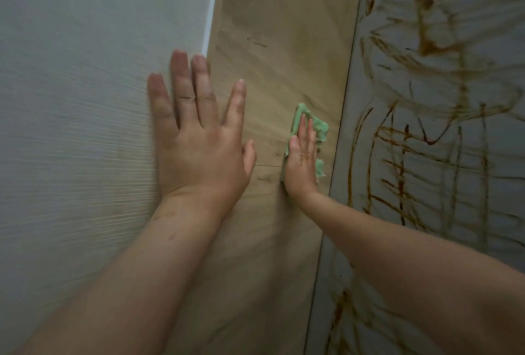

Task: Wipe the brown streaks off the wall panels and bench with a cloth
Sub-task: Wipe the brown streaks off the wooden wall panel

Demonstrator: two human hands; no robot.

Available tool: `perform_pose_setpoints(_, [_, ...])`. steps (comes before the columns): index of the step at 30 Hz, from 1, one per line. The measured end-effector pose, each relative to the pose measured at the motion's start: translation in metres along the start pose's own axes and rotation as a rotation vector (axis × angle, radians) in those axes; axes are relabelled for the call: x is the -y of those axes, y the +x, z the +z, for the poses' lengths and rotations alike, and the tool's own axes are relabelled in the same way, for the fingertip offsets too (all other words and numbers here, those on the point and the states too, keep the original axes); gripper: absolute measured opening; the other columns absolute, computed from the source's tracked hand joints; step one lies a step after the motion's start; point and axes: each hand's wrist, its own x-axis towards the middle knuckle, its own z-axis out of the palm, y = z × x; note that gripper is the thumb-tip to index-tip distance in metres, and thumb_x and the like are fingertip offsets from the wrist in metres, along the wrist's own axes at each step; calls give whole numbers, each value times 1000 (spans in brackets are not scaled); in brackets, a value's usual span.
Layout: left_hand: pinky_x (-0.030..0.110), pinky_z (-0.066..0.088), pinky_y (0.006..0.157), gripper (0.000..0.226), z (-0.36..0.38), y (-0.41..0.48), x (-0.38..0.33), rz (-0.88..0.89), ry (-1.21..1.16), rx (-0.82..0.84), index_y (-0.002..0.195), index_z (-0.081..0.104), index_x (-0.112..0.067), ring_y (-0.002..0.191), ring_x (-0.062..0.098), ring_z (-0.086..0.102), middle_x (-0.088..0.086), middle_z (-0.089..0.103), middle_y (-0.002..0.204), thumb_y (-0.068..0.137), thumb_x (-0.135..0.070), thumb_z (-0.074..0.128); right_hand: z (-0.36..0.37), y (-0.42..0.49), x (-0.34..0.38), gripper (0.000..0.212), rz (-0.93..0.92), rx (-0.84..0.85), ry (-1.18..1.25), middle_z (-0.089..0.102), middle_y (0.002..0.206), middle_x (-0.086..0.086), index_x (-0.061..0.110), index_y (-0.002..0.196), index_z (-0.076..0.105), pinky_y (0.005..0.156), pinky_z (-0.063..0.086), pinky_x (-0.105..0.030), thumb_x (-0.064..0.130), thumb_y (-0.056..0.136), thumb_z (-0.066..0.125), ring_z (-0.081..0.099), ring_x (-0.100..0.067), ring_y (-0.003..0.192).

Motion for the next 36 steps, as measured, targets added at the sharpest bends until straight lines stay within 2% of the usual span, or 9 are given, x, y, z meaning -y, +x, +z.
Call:
perform_pose_setpoints(8, [68,-12,117,80,1,1,1,31,-33,-21,165,16,-24,153,52,-10,36,-7,165,98,-61,42,-17,53,-74,52,330,-95,92,2,173,12,40,164,8,127,-3,-45,40,113,18,0,-11,159])
perform_pose_setpoints(11, [68,-12,117,84,-4,3,-8,-11,9,32,165,7,-25,152,53,-14,37,-13,164,99,-63,40,-22,59,-75,53,458,-65,99,0,174,5,30,166,6,127,-2,-38,37,114,16,-2,-14,160])
perform_pose_setpoints(16, [70,-12,113,111,-4,5,-11,-21,66,80,165,-4,-21,151,56,-15,41,-19,160,86,-82,45,-26,62,-80,54,524,-52,136,0,174,7,32,166,3,129,2,-42,39,114,14,0,-15,160])
perform_pose_setpoints(22, [71,-9,114,108,-1,4,-11,-12,32,59,165,0,-20,151,57,-12,42,-16,160,87,-79,47,-29,88,-101,54,584,-131,177,-1,174,3,28,166,3,126,1,-38,38,114,12,-1,-17,160])
perform_pose_setpoints(26, [71,-9,114,108,-6,4,-10,-15,6,74,165,3,-20,152,57,-9,42,-13,160,87,-77,51,-25,79,-87,57,672,-232,255,7,173,3,38,164,17,126,12,-44,52,109,23,12,-23,158])
perform_pose_setpoints(28, [71,-9,114,108,-7,4,-9,-21,14,79,165,3,-19,151,57,-10,43,-13,160,88,-76,50,-22,77,-97,80,705,-234,316,20,171,5,42,162,24,127,19,-47,75,90,25,21,-22,157])
perform_pose_setpoints(30, [71,-9,114,108,-7,5,-10,-16,16,86,165,2,-18,151,57,-9,43,-13,160,88,-76,51,-18,59,-89,87,759,-225,332,22,171,7,40,162,26,127,17,-48,79,84,24,22,-20,157])
perform_pose_setpoints(32, [71,-9,113,110,-10,7,-10,-22,2,88,165,3,-19,152,57,-9,42,-13,160,86,-77,53,-10,18,-32,60,671,-148,276,7,173,7,37,165,13,128,5,-45,53,108,23,8,-15,159])
perform_pose_setpoints(36, [71,-10,113,109,-8,7,-9,-30,18,87,165,2,-19,151,57,-10,42,-15,160,87,-77,51,-1,-18,8,53,169,13,182,-10,172,17,42,163,1,123,-7,-30,36,114,18,-12,-1,155])
